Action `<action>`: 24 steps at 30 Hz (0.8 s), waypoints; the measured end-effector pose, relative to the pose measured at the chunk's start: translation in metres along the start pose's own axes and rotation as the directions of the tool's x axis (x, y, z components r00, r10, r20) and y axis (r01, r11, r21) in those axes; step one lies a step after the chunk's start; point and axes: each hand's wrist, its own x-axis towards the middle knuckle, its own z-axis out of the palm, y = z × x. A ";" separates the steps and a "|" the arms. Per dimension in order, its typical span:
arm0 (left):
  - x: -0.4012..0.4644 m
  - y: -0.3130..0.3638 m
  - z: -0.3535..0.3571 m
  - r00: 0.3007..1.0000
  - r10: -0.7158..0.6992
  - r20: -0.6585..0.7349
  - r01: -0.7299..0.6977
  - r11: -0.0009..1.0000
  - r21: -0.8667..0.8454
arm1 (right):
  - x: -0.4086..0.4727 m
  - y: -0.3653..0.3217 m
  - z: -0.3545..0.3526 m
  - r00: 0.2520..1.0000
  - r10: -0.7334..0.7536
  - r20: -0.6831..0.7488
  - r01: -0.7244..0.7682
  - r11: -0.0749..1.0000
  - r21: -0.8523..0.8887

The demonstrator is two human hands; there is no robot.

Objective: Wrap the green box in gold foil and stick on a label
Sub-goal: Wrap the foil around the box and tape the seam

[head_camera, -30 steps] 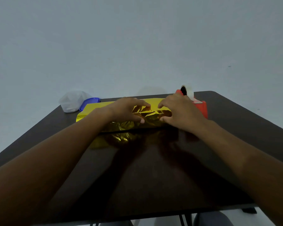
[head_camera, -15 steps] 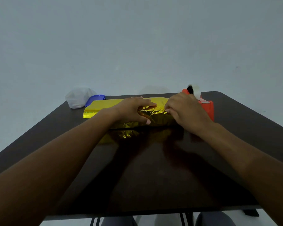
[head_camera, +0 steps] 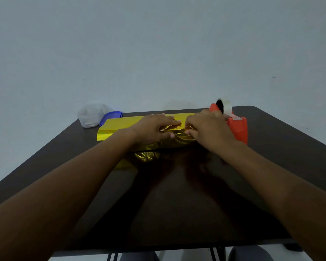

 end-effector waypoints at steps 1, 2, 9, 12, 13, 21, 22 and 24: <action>0.001 0.000 -0.004 0.999 -0.011 0.033 0.010 1.000 0.014 | 0.001 0.000 -0.001 1.000 0.004 -0.003 -0.004 0.999 -0.049; 0.002 0.001 -0.009 0.998 -0.026 0.058 0.025 1.000 0.006 | 0.002 -0.001 -0.003 1.000 0.013 -0.006 -0.014 0.993 -0.120; 0.012 -0.014 -0.054 0.972 -0.233 -0.029 0.232 0.972 -0.044 | 0.004 0.004 0.000 0.954 0.285 -0.090 -0.279 0.957 0.081; 0.007 -0.026 -0.054 0.917 -0.371 0.149 0.372 0.928 0.023 | 0.002 0.001 0.007 0.908 0.418 0.000 -0.388 0.843 0.374; 0.004 -0.029 -0.053 0.898 -0.393 0.197 0.396 0.918 0.025 | 0.001 0.001 0.008 0.905 0.423 0.052 -0.401 0.803 0.442; -0.013 -0.025 -0.052 0.746 -0.571 0.341 0.665 0.662 -0.346 | 0.007 -0.001 0.021 0.793 0.350 0.498 -0.609 0.452 0.652; -0.014 -0.020 -0.050 0.738 -0.571 0.360 0.675 0.627 -0.388 | 0.010 -0.003 0.021 0.772 0.369 0.518 -0.635 0.402 0.660; -0.016 -0.013 -0.049 0.726 -0.582 0.366 0.685 0.566 -0.459 | 0.017 -0.006 0.023 0.736 0.397 0.549 -0.673 0.334 0.660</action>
